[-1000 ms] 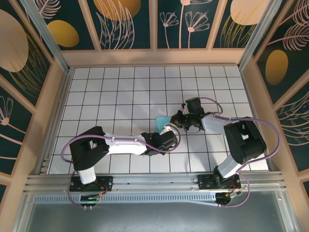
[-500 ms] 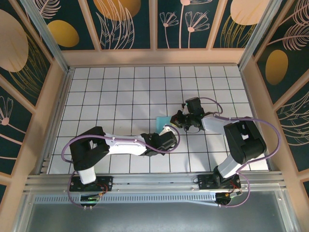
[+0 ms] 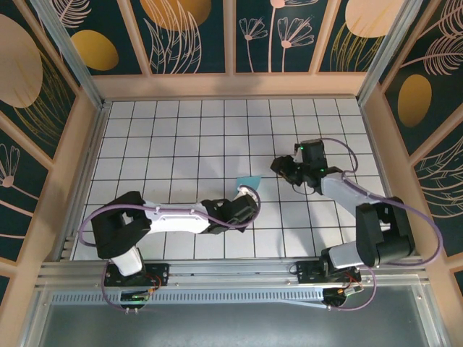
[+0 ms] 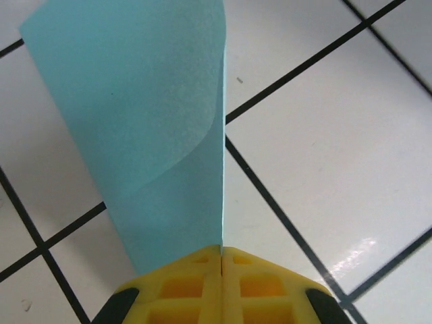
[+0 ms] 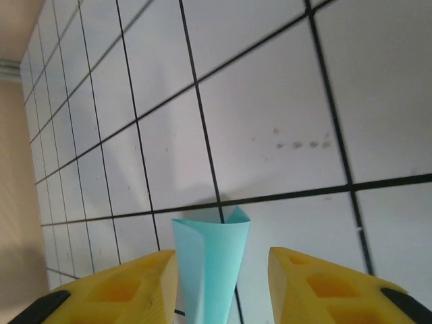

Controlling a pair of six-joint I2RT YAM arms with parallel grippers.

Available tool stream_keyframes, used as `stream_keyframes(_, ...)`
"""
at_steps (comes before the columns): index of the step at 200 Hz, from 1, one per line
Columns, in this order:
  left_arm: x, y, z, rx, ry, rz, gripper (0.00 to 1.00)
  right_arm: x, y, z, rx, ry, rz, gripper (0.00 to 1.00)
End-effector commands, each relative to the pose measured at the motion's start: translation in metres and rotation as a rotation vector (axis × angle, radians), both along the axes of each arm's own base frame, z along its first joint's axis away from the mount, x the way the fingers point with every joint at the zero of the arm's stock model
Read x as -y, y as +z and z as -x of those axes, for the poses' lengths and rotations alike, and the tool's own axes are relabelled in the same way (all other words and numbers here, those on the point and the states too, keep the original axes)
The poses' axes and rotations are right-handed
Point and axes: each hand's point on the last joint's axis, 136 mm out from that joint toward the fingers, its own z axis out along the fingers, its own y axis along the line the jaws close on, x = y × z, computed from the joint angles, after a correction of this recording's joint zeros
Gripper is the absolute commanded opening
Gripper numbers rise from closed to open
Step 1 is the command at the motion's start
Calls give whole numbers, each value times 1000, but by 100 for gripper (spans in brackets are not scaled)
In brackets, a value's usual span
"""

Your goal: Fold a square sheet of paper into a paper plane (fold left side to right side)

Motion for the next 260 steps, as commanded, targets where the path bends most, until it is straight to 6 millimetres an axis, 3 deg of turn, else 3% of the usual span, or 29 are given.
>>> stream_keyframes(1,6,13,-3,-102,9,155,0,17,2,9,49,19,78,44)
stream_keyframes(38,17,18,-2,-270,-20,328,0,16,11,16,114,53,63,48)
stream_keyframes(91,22,15,-14,-456,34,513,0,3,3,27,114,116,9,48)
stream_keyframes(126,22,29,-27,-518,86,683,0,-4,-2,33,118,139,-11,49)
stream_keyframes(135,22,19,-28,-551,111,694,0,-6,-5,35,112,142,-15,49)
stream_keyframes(174,25,28,-31,-609,133,842,0,-20,-13,40,100,167,-37,49)
stream_keyframes(260,24,21,-30,-693,178,958,0,-47,-33,42,26,161,-65,48)
